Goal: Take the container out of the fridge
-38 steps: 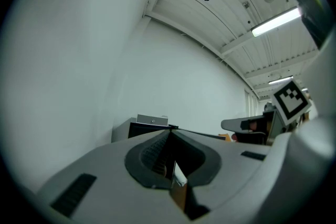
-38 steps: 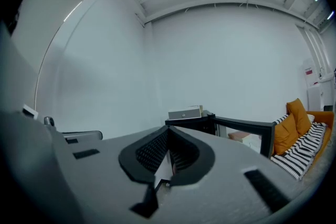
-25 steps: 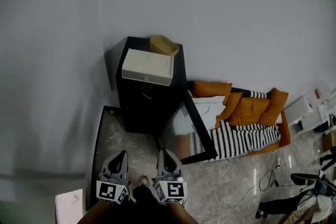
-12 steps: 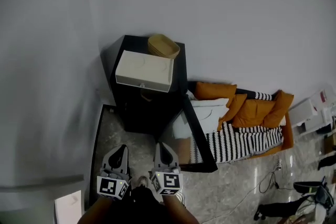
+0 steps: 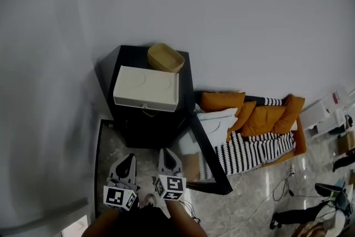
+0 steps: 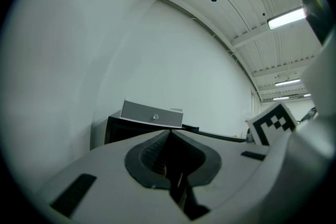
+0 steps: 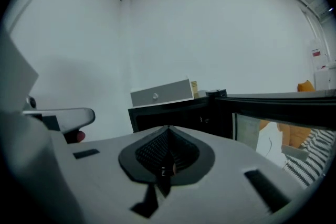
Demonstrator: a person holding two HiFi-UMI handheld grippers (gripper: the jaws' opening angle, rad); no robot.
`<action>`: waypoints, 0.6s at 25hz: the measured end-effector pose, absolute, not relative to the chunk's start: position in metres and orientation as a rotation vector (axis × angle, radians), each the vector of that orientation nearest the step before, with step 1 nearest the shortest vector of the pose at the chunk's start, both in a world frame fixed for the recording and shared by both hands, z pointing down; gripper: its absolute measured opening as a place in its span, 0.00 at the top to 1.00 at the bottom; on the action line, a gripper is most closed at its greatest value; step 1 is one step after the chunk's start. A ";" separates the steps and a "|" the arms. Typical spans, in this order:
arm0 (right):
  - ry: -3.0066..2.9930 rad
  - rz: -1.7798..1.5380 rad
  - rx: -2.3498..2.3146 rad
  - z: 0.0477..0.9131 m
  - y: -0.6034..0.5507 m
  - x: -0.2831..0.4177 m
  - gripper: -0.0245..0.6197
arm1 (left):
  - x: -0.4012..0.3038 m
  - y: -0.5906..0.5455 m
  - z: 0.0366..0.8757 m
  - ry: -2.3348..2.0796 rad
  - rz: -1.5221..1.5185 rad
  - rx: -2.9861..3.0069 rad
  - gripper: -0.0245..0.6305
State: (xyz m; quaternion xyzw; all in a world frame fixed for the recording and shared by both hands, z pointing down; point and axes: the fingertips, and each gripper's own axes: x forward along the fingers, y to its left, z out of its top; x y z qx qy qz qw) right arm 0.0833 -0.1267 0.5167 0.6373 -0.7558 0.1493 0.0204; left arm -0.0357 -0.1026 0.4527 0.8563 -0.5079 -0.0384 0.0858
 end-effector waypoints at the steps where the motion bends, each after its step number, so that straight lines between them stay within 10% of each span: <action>1: -2.334 0.462 1.985 0.521 -0.135 0.083 0.96 | -0.036 -0.110 0.453 -1.508 -0.116 2.559 0.96; 15: -2.190 0.546 1.974 0.628 -0.217 0.077 0.96 | -0.030 -0.169 0.497 -1.509 -0.146 2.582 0.96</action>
